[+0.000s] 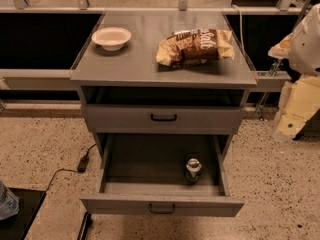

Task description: Pick green can from middle drawer and place on counter

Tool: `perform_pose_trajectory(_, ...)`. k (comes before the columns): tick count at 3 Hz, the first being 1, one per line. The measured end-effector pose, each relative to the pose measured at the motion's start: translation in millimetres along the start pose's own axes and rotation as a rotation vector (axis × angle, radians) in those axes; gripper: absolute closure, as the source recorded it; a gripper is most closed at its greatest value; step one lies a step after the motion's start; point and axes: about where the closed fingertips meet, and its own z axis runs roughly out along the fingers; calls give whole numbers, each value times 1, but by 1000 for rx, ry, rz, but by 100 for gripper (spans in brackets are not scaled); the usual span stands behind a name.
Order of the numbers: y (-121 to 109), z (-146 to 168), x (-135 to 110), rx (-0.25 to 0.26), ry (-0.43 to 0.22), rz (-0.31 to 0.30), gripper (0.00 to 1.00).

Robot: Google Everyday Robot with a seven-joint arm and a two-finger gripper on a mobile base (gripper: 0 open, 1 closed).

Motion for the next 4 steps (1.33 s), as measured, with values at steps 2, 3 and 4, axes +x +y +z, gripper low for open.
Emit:
perform_pose_trajectory(2,-2,4,7,-11,-32,11,0)
perform_pose_trajectory(3,-8,45,50,-72,-140,65,0)
perform_pose_trajectory(4,-2,109,86,-168,-328,105,0)
